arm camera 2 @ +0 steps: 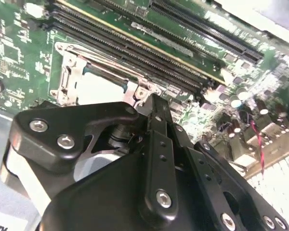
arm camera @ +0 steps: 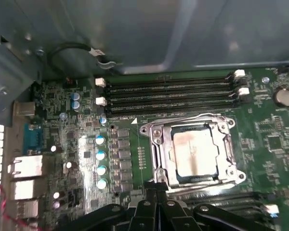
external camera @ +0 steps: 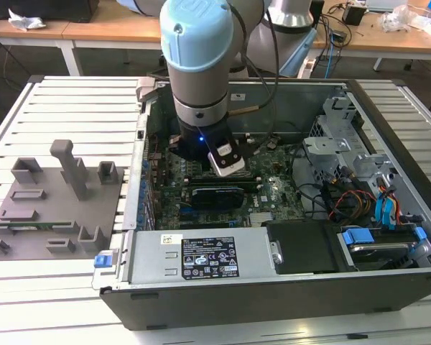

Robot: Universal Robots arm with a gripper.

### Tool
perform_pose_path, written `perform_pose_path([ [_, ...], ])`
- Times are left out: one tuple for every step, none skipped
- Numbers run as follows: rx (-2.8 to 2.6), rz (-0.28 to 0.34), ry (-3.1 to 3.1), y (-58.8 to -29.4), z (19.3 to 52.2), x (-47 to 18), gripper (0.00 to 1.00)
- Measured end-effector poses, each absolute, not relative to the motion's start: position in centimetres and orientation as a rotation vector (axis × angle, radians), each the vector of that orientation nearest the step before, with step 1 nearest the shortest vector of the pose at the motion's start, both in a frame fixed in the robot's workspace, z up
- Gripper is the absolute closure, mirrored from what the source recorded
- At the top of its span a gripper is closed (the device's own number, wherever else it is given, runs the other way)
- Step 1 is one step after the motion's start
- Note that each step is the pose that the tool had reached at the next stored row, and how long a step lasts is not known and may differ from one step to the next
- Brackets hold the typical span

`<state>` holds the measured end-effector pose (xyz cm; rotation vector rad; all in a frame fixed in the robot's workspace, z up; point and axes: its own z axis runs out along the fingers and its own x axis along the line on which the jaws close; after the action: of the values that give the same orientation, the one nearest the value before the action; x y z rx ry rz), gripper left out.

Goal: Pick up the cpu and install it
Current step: 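Install the second cpu locking lever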

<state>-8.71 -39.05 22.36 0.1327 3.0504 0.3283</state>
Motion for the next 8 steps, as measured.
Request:
perform_pose_path([
  [0.131,0.280,3.054,-39.0,22.5,-8.7,0.89],
  [0.131,0.259,3.055,-39.0,22.5,-8.6,0.89],
  [0.131,0.257,3.055,-39.0,22.5,-8.6,0.89],
  [0.132,0.255,3.055,-39.0,22.5,-8.4,0.89],
  [0.133,0.252,3.055,-39.0,22.5,-8.0,0.89],
  [0.133,0.246,3.056,-38.9,22.5,-7.7,0.89],
  [0.133,0.242,3.056,-38.9,22.5,-7.5,0.89],
  [0.133,0.232,3.056,-38.7,22.5,-7.0,0.89],
])
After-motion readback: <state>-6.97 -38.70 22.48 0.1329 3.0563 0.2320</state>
